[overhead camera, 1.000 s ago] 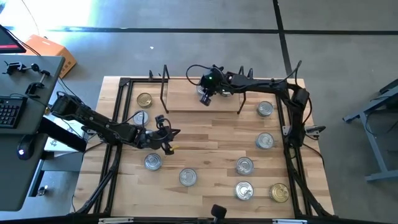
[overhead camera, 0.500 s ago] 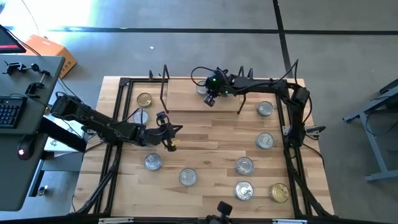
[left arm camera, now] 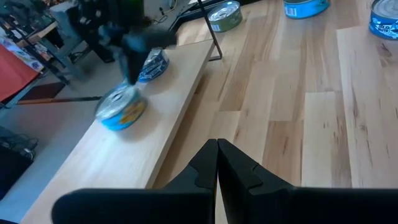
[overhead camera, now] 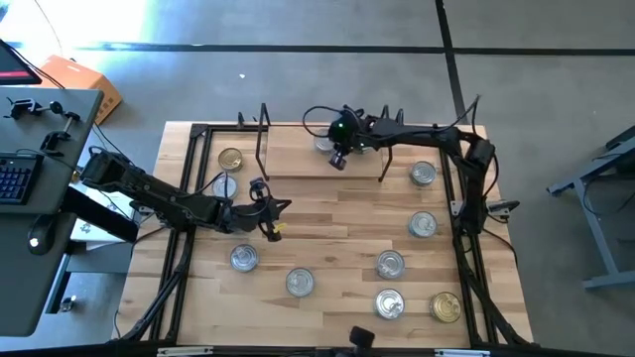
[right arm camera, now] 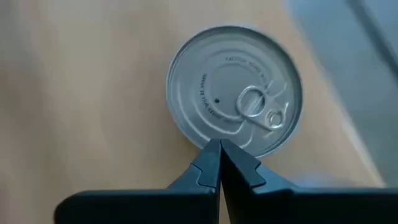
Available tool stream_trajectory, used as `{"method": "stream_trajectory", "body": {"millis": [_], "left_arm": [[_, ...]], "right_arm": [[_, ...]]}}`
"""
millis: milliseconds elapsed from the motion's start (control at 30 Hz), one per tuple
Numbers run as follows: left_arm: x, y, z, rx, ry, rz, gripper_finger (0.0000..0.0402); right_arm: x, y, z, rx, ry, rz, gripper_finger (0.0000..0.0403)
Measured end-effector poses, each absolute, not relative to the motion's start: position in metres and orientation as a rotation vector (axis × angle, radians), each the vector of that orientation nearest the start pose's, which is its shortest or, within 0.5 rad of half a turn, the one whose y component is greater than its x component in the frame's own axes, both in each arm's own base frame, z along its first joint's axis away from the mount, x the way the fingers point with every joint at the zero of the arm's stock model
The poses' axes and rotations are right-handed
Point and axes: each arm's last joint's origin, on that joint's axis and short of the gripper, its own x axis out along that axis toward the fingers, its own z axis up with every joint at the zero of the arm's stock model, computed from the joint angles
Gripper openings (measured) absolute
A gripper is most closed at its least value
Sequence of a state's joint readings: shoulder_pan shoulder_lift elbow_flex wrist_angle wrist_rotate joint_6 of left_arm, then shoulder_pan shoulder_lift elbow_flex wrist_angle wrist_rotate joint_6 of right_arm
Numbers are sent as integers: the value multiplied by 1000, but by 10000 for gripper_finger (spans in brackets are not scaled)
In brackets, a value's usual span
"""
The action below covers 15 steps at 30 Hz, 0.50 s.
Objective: Stack canned seafood by type on shelf
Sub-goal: Put the light blue tuna can on the shelf
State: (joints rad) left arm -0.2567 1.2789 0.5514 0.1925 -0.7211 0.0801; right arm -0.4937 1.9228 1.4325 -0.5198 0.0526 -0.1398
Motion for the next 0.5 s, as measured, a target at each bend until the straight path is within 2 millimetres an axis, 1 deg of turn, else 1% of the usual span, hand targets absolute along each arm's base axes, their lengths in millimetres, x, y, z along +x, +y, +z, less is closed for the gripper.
{"method": "stream_trajectory", "body": {"millis": [100, 200, 267, 400, 500], "left_arm": [[241, -44, 193, 331, 495, 433, 3], [241, -43, 193, 330, 495, 434, 3], [241, -43, 193, 327, 495, 435, 3], [241, -43, 193, 308, 490, 438, 3], [241, -43, 193, 312, 492, 436, 3]], "right_arm": [[351, -185, 213, 102, 1176, -427, 0], [347, -182, 211, 80, 1244, -435, 0], [345, -184, 211, 62, 1260, -460, 0], [347, -185, 211, 59, 1231, -482, 0], [351, -185, 209, 107, 1193, -438, 0]]}}
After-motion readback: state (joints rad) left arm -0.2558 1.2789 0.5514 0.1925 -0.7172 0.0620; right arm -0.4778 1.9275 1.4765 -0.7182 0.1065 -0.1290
